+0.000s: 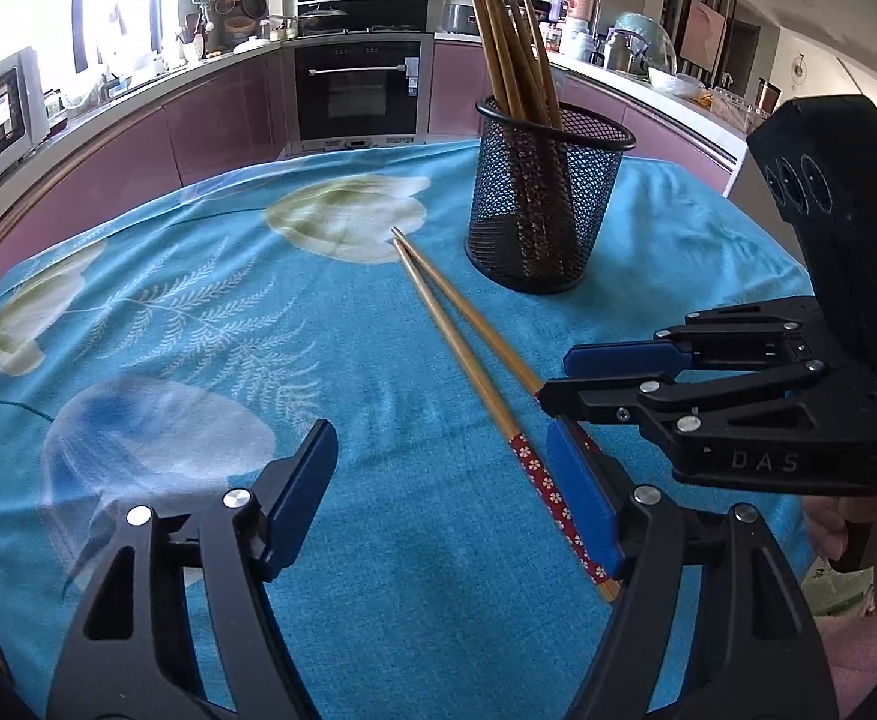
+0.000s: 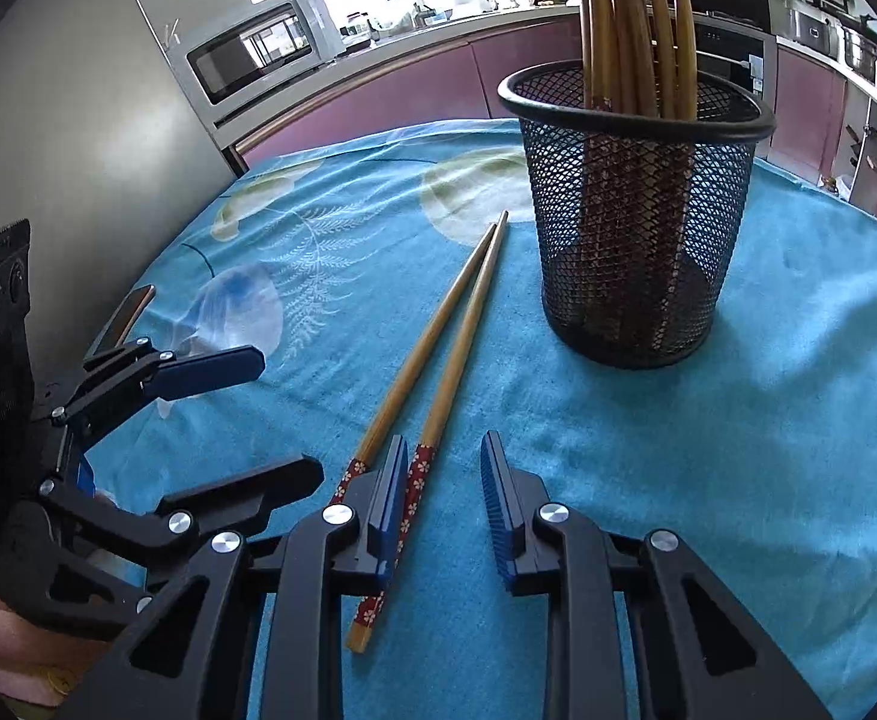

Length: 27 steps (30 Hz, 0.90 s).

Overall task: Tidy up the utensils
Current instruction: 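Close the left tool on one chopstick while the right tool grasps the other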

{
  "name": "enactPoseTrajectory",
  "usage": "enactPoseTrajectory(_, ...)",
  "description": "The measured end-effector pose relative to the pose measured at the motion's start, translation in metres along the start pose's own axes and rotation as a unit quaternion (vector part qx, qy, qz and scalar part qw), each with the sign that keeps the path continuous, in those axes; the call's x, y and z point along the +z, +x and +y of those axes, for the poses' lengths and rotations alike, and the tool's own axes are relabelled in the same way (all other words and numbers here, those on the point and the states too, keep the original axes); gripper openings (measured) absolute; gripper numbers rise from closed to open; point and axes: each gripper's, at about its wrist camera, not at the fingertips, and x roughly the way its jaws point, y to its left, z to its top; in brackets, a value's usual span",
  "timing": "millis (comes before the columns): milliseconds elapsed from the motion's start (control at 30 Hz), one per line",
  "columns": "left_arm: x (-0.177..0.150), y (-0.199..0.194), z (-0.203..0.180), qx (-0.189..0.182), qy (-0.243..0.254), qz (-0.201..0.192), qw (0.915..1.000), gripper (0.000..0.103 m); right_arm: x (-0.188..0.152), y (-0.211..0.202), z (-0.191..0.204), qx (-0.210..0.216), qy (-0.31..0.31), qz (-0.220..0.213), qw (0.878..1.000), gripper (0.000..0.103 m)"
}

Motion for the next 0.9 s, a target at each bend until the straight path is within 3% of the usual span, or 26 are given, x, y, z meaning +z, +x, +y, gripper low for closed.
enactPoseTrajectory(133,-0.001,0.003,-0.004,-0.009,0.008,0.006,0.9999,0.07,0.005,0.002,-0.001,0.002,0.005,-0.002,1.0,0.024)
enactPoseTrajectory(333,-0.003,0.015,-0.011,-0.011,0.015,0.026,0.9995,0.055,0.019,0.015,0.004,-0.007,-0.007,0.001,1.0,0.024)
enactPoseTrajectory(433,-0.003,0.018,-0.011,-0.012,0.009,0.03,0.9994,0.05,0.024,0.02,0.007,-0.021,-0.015,0.0,1.0,0.018)
enactPoseTrajectory(567,-0.002,0.021,-0.008,-0.016,-0.003,0.032,0.9994,0.033,0.024,0.02,0.005,-0.021,-0.013,-0.001,1.0,0.009)
enactPoseTrajectory(633,-0.002,0.021,-0.006,-0.017,-0.01,0.032,0.9993,0.029,0.022,0.018,0.003,-0.019,-0.011,-0.001,1.0,0.009)
enactPoseTrajectory(767,-0.003,0.02,-0.001,-0.028,-0.032,0.034,0.9985,0.011,0.013,0.01,-0.001,-0.016,-0.002,-0.003,1.0,0.007)
enactPoseTrajectory(900,-0.008,0.017,0.0,-0.029,-0.049,0.035,0.9978,0.011,0.001,0.001,-0.004,-0.013,0.008,-0.004,1.0,0.006)
